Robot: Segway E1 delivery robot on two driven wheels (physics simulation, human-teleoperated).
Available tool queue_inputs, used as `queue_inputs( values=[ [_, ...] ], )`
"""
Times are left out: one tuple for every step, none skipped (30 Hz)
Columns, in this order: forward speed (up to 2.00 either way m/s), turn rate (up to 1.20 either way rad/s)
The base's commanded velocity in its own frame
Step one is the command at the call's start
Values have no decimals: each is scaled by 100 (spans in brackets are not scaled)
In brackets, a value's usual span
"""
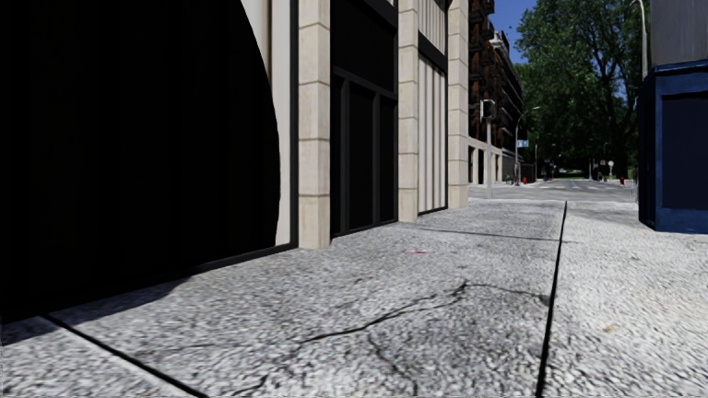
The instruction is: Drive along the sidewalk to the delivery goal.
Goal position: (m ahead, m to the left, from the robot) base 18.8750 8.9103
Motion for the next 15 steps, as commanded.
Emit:
queue_inputs(
  values=[
    [200, -87],
    [200, -87],
    [200, -87],
    [200, -87],
    [200, -87],
    [200, -87],
    [200, -87],
    [200, -87],
    [200, -87],
    [200, -86],
    [200, -86],
    [200, -80],
    [200, -74],
    [200, 0],
    [200, 0]
  ],
)
